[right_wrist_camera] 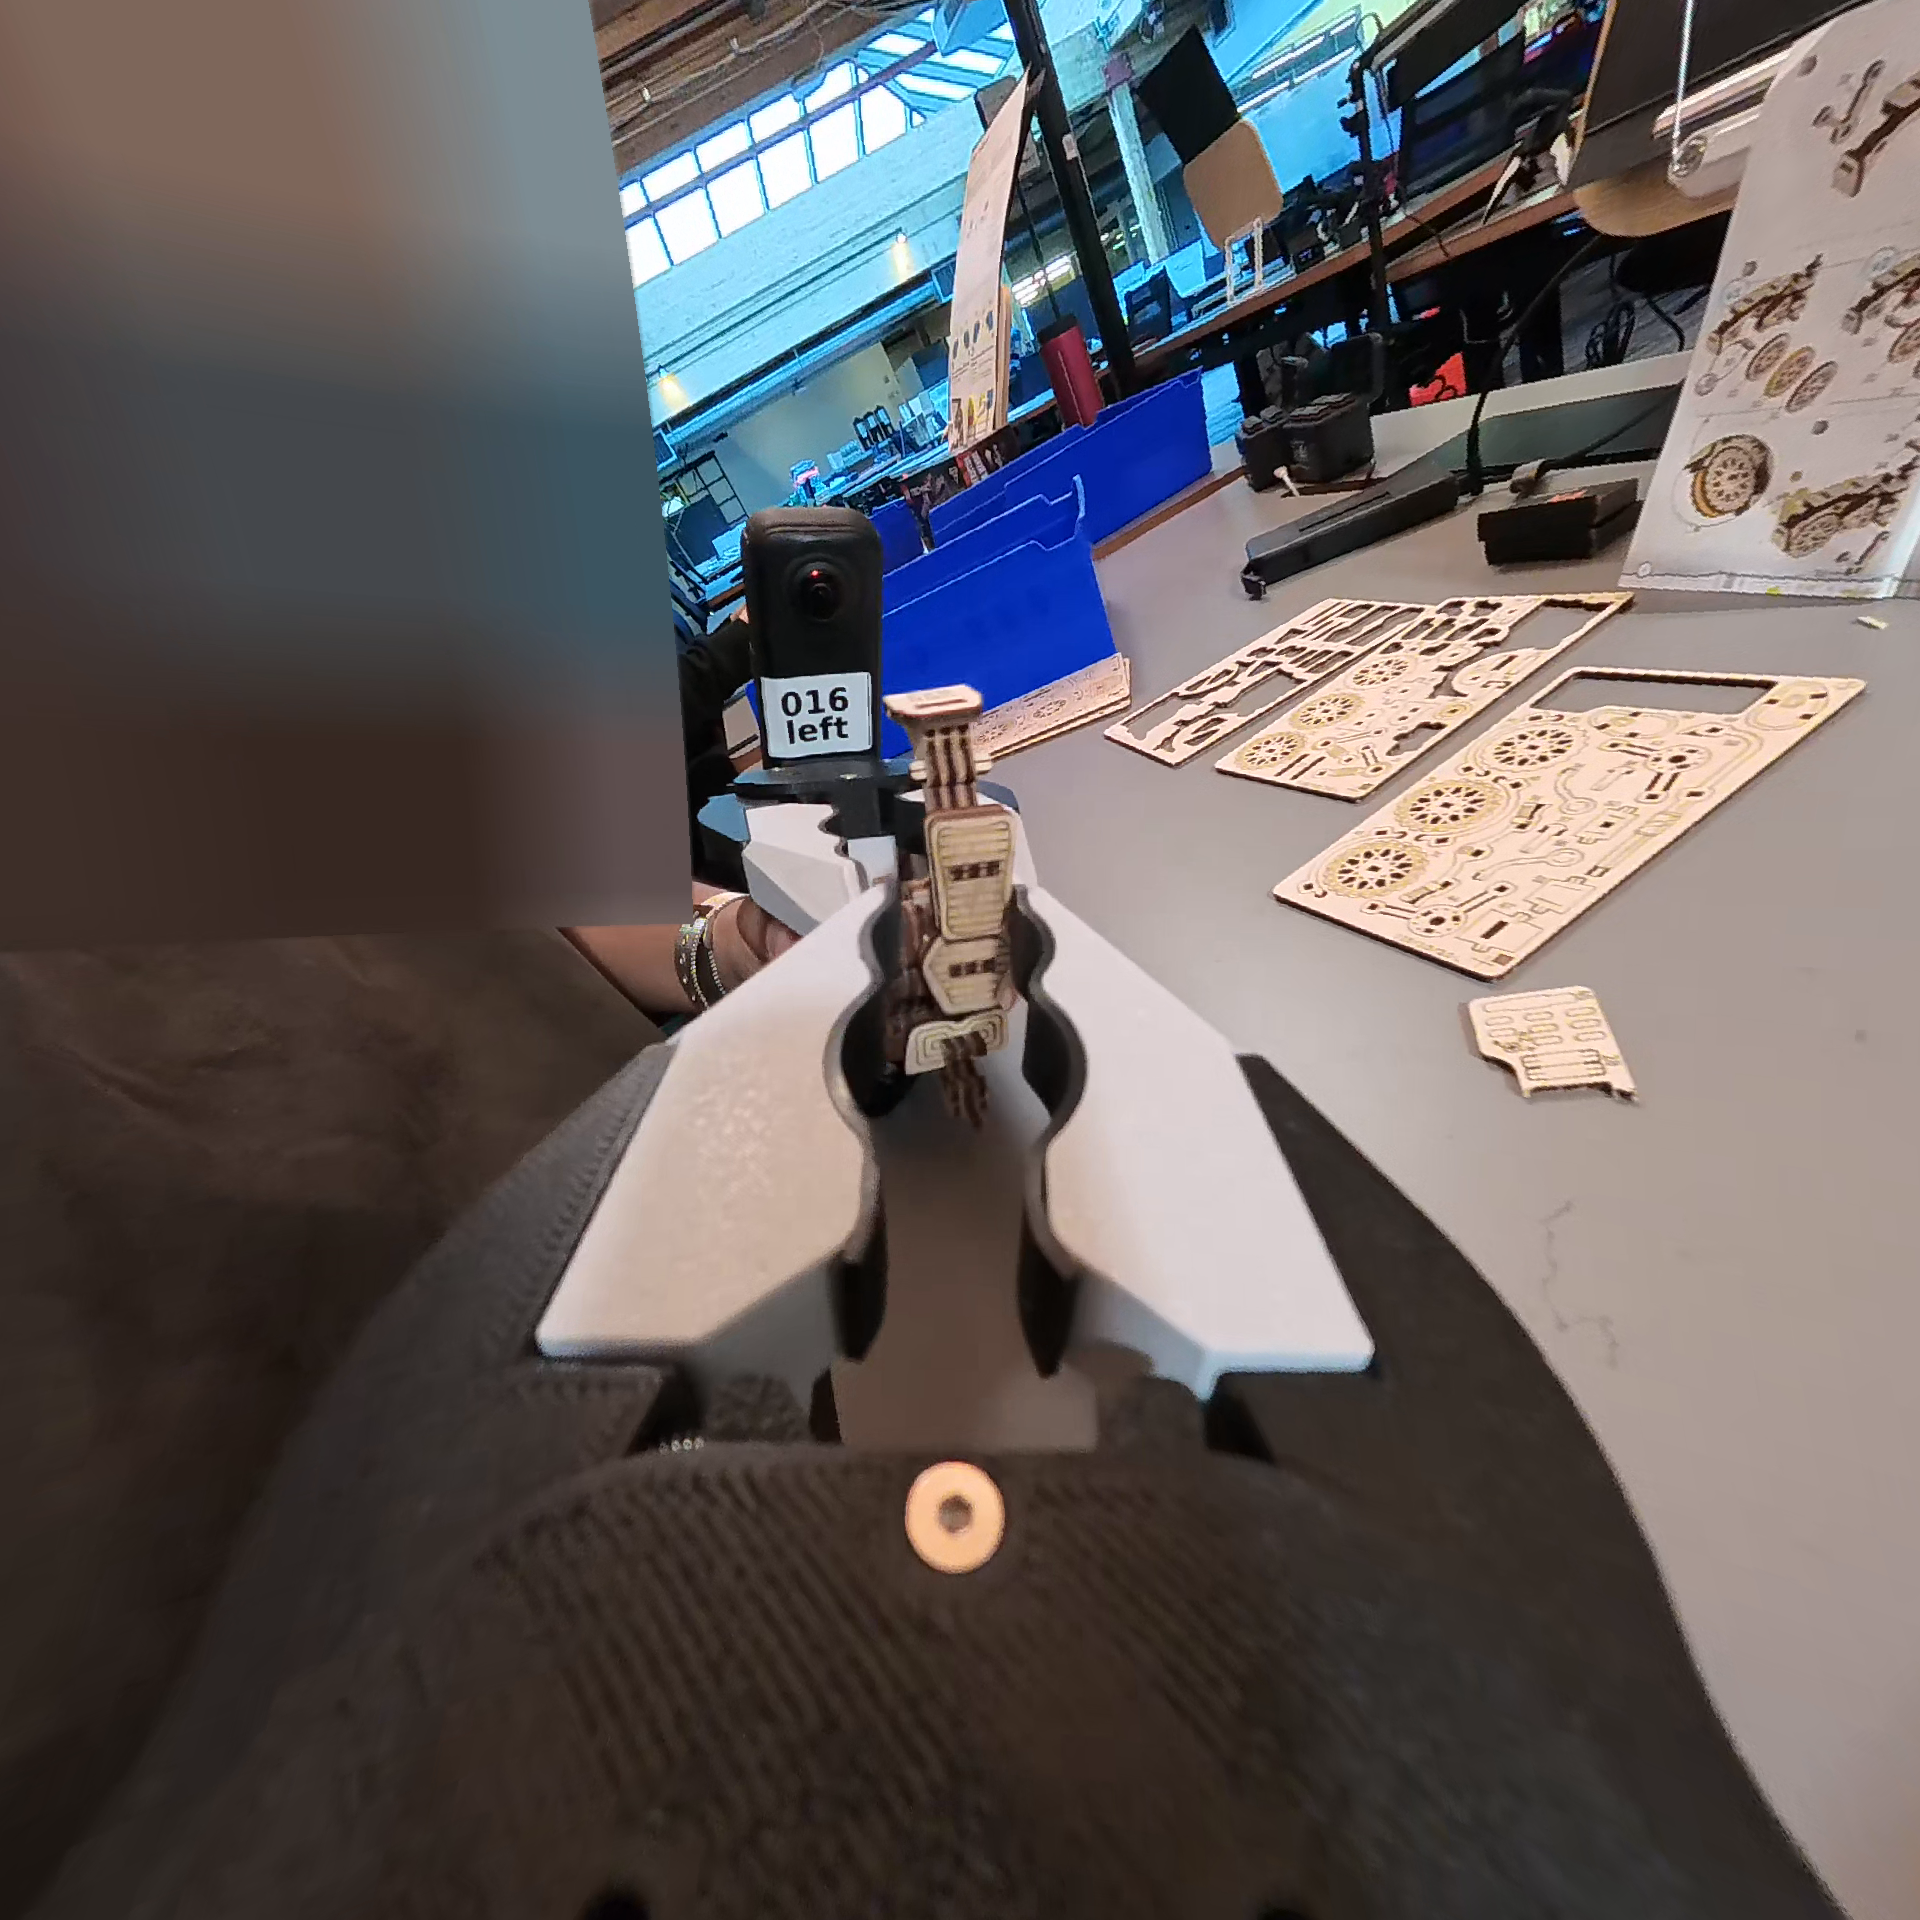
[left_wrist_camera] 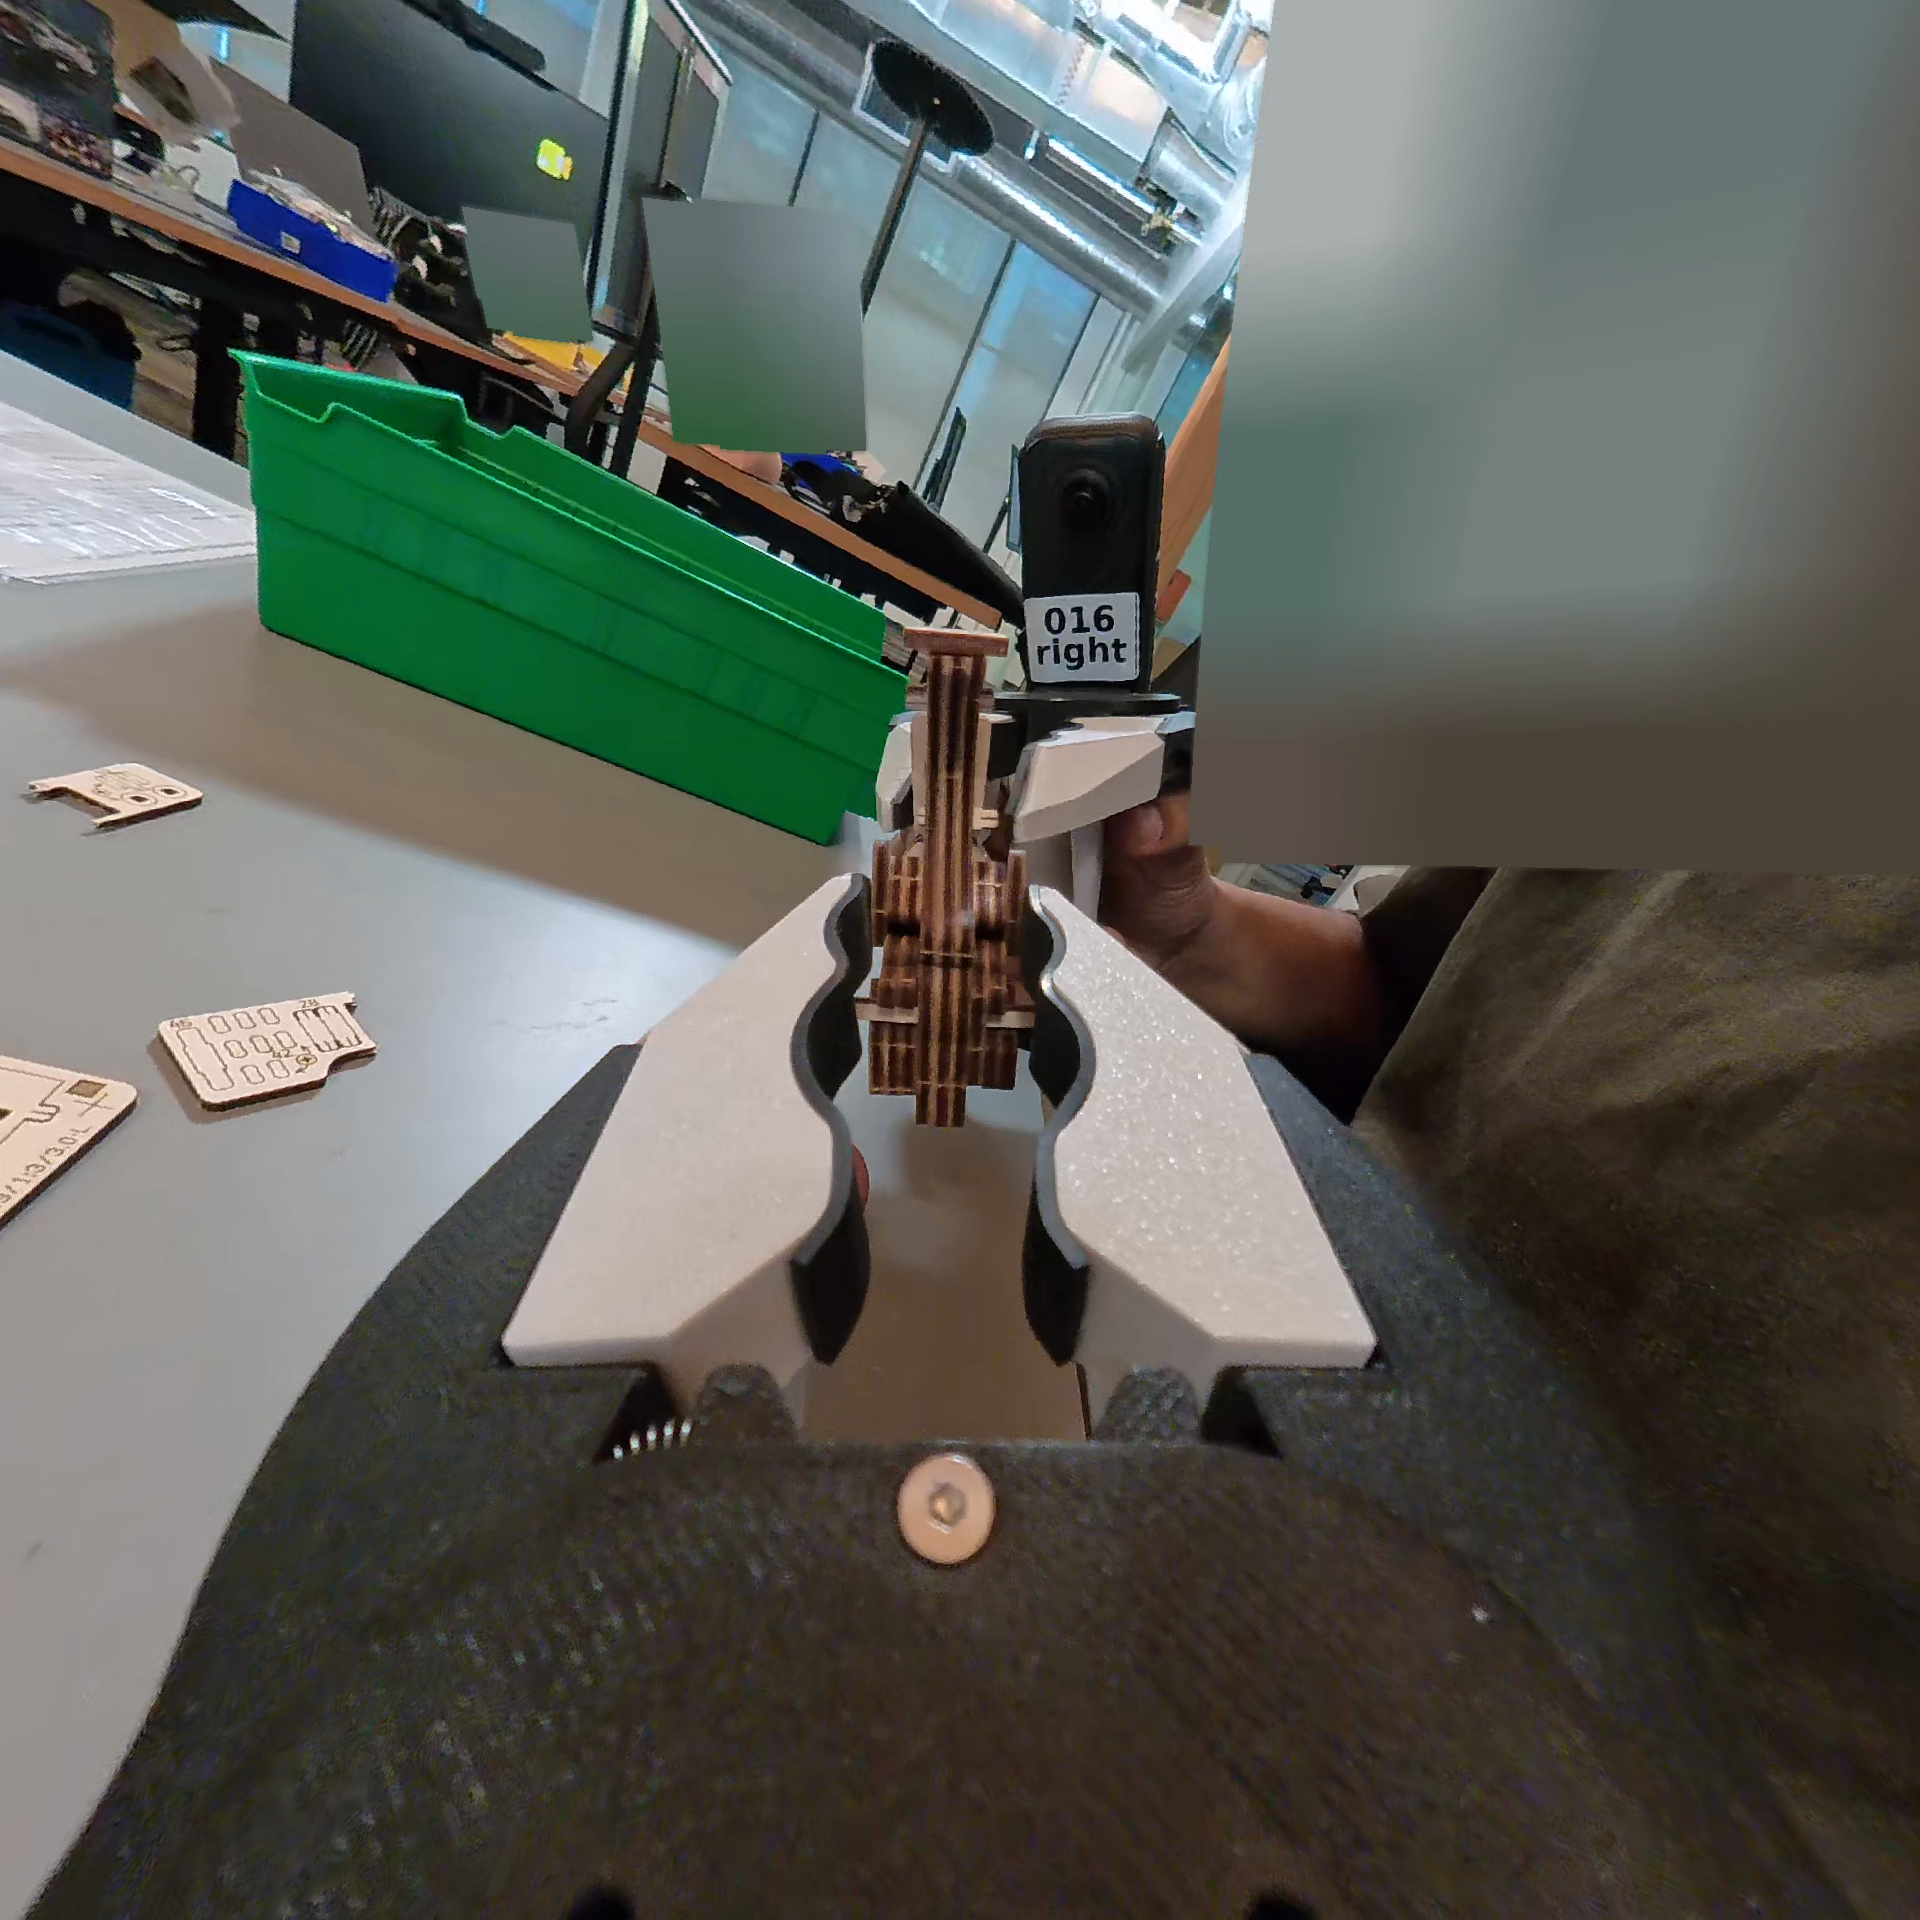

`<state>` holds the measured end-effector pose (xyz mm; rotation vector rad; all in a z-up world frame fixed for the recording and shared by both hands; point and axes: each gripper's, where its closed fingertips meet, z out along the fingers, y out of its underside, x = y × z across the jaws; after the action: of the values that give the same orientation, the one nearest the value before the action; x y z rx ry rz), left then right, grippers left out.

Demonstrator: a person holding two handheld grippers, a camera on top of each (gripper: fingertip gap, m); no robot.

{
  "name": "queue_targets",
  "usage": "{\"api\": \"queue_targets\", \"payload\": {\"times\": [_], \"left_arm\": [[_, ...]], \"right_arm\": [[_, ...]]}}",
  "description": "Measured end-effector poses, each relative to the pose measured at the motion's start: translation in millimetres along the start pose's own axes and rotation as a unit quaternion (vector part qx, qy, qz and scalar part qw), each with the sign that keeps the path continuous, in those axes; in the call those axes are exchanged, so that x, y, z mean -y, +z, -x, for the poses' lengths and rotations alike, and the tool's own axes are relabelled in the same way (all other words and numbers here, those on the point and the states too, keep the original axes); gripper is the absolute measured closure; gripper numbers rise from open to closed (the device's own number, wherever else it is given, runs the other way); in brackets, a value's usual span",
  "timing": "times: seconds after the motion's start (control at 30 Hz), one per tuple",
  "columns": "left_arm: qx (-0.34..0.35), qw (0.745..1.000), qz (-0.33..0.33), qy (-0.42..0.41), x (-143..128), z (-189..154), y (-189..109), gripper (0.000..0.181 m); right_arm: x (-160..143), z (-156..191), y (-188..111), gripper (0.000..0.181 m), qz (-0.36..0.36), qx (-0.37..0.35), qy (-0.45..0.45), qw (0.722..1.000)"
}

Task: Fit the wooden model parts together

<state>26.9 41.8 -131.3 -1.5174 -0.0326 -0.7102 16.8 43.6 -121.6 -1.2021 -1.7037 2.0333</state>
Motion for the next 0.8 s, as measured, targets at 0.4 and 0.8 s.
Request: {"api": "queue_targets", "payload": {"times": [0.4, 0.8], "left_arm": [[-0.005, 1.000, -0.002, 0.009, 1.2, -3.1, 0.0, 0.156], [0.002, 0.999, 0.007, 0.039, -1.5, -5.5, 1.2, 0.156]], "right_arm": [[1.0, 3.8, -0.6, 0.164, -0.002, 0.011, -0.010, 1.000], [0.2, 6.4, -1.8, 0.166, 0.008, 0.016, -0.032, 0.999]]}}
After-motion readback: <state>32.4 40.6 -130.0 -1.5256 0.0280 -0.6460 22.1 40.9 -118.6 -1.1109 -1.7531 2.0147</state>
